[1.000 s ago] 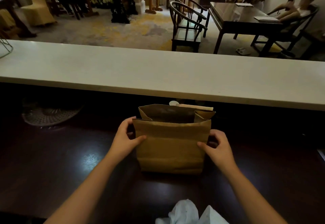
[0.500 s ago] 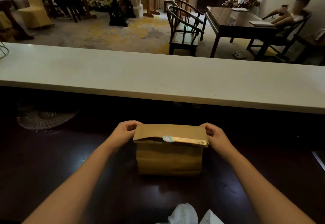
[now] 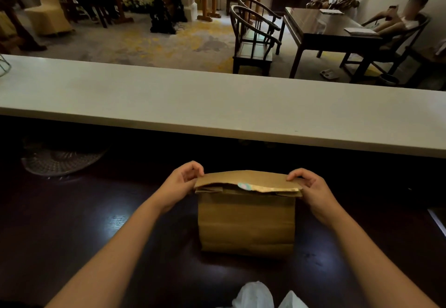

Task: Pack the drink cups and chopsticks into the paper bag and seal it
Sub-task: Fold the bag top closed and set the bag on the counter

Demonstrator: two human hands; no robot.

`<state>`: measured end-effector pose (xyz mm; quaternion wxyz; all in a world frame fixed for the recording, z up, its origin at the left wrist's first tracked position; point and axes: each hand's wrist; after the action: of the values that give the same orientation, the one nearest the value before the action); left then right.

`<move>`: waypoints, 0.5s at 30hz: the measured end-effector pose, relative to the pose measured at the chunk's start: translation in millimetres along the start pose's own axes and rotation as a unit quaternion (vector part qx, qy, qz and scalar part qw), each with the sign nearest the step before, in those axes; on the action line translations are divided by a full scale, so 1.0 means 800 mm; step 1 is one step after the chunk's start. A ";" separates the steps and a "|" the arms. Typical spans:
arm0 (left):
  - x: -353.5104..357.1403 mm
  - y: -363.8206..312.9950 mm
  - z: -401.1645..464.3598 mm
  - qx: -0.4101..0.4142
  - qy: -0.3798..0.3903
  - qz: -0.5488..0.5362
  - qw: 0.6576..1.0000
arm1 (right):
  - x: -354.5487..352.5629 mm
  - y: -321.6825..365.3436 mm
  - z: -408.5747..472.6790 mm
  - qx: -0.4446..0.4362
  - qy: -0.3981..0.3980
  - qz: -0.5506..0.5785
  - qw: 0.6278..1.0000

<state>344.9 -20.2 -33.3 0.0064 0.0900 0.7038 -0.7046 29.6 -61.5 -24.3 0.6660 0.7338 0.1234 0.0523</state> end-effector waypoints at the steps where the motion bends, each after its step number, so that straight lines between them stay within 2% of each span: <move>1: 0.003 0.001 0.000 0.003 0.006 0.010 1.000 | -0.003 0.000 -0.002 0.002 -0.006 -0.007 1.000; 8: 0.004 -0.009 0.001 -0.016 0.016 0.133 0.991 | -0.021 0.003 -0.009 0.035 0.004 -0.073 0.997; 11: 0.005 -0.016 -0.004 0.005 0.038 0.197 0.980 | -0.020 0.004 -0.012 0.015 0.020 -0.137 0.990; 13: 0.011 -0.021 -0.002 0.035 0.039 0.355 0.934 | -0.013 -0.001 -0.017 0.015 0.025 -0.165 0.986; 15: 0.029 -0.030 0.002 0.069 0.031 0.508 0.858 | -0.005 -0.002 -0.019 -0.004 -0.001 -0.221 0.975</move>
<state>318.7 -18.9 -12.8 0.3357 0.4573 0.5096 -0.6469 21.6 -47.9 -24.3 0.6640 0.6857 0.2821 -0.0964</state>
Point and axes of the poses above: each hand's wrist, its own z-axis towards the middle knuckle, its own x-axis out of the palm, y = z × x, and after that the axes turned 3 degrees about x, right-handed
